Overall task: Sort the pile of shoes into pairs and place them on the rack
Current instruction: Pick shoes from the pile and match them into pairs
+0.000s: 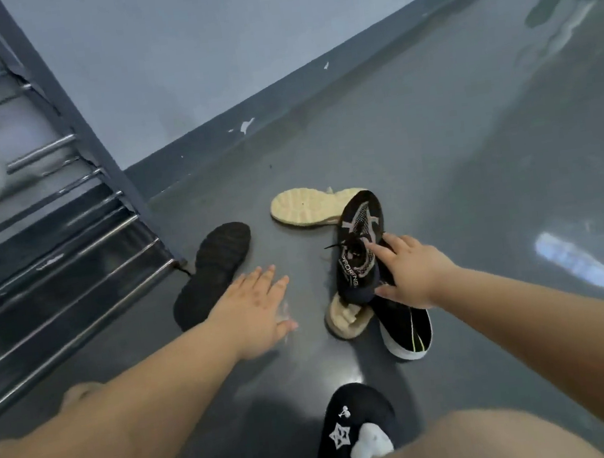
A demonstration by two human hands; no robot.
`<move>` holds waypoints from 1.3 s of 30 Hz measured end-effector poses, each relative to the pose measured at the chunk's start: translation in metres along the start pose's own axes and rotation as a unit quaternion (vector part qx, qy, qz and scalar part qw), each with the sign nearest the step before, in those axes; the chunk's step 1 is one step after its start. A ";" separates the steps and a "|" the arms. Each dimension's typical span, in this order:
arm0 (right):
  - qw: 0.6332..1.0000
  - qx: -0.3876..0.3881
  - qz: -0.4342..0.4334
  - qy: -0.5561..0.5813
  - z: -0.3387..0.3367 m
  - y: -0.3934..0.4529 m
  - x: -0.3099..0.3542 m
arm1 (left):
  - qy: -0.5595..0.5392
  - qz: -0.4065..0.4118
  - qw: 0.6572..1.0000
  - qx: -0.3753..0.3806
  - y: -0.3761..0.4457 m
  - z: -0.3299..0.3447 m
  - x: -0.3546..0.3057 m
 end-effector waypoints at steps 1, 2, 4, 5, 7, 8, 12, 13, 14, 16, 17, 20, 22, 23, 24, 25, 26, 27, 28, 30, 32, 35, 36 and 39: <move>1.000 0.011 0.011 0.014 0.011 0.007 -0.006 | -0.002 0.011 1.000 0.007 0.011 0.002 -0.005; 0.999 0.021 0.021 0.030 0.021 0.015 -0.011 | -0.004 0.020 1.000 0.015 0.021 0.004 -0.009; 0.997 0.033 0.037 0.064 0.037 0.029 -0.017 | -0.001 0.034 0.999 0.025 0.043 0.006 -0.014; 0.995 0.037 0.044 0.079 0.043 0.037 -0.019 | -0.001 0.036 0.999 0.027 0.053 0.006 -0.015; 0.992 0.043 0.056 0.107 0.052 0.050 -0.021 | -0.012 0.037 0.999 0.025 0.074 0.006 -0.016; 0.990 0.045 0.060 0.123 0.056 0.057 -0.021 | -0.023 0.037 0.999 0.026 0.084 0.007 -0.017; 0.972 0.035 0.078 0.217 0.066 0.079 -0.022 | -0.110 0.027 0.993 0.021 0.123 0.014 -0.019; 0.966 0.026 0.086 0.244 0.067 0.082 -0.023 | -0.150 0.022 0.988 0.015 0.133 0.018 -0.019; 0.957 0.016 0.098 0.271 0.068 0.084 -0.026 | -0.196 0.016 0.980 0.004 0.141 0.020 -0.020; 0.934 0.007 0.125 0.335 0.072 0.086 -0.027 | -0.286 -0.003 0.958 -0.028 0.153 0.025 -0.021; 0.917 0.009 0.137 0.374 0.074 0.085 -0.026 | -0.321 -0.017 0.946 -0.043 0.156 0.029 -0.021; 0.873 0.014 0.172 0.457 0.084 0.086 -0.020 | -0.372 -0.041 0.924 -0.081 0.156 0.040 -0.019; 0.847 0.020 0.193 0.494 0.088 0.089 -0.019 | -0.407 -0.058 0.905 -0.108 0.153 0.046 -0.015; 0.826 0.032 0.202 0.525 0.090 0.091 -0.020 | -0.431 -0.069 0.892 -0.121 0.152 0.048 -0.012; 0.801 0.046 0.204 0.561 0.092 0.091 -0.019 | -0.457 -0.079 0.876 -0.131 0.151 0.049 -0.010; 0.773 0.061 0.201 0.598 0.092 0.090 -0.017 | -0.485 -0.090 0.859 -0.139 0.149 0.051 -0.007; 0.745 0.073 0.192 0.635 0.091 0.088 -0.012 | -0.517 -0.101 0.838 -0.146 0.147 0.053 -0.005; 0.724 0.085 0.181 0.660 0.090 0.085 -0.004 | -0.554 -0.112 0.810 -0.159 0.144 0.055 -0.002; 0.711 0.096 0.170 0.676 0.089 0.080 0.006 | -0.588 -0.125 0.780 -0.176 0.138 0.056 0.001; 0.705 0.114 0.156 0.682 0.090 0.070 0.029 | -0.618 -0.162 0.738 -0.214 0.121 0.061 0.014; 0.707 0.147 0.123 0.681 0.092 0.057 0.062 | -0.616 -0.205 0.718 -0.252 0.092 0.073 0.031; 0.727 0.208 0.078 0.649 0.105 0.036 0.114 | -0.651 -0.217 0.672 -0.277 0.043 0.101 0.050; 0.731 0.224 0.071 0.640 0.112 0.029 0.129 | -0.654 -0.220 0.675 -0.262 0.028 0.112 0.053; 0.739 0.289 0.053 0.606 0.139 0.007 0.169 | -0.628 -0.253 0.705 -0.211 -0.015 0.151 0.064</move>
Point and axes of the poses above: each hand's wrist, its own y-axis towards the middle knuckle, its own z-axis out of the palm, x = y × z, the point moved 9 cm from there along y, towards the middle knuckle, and after that the axes turned 15 degrees about z, right-handed, at the moved point
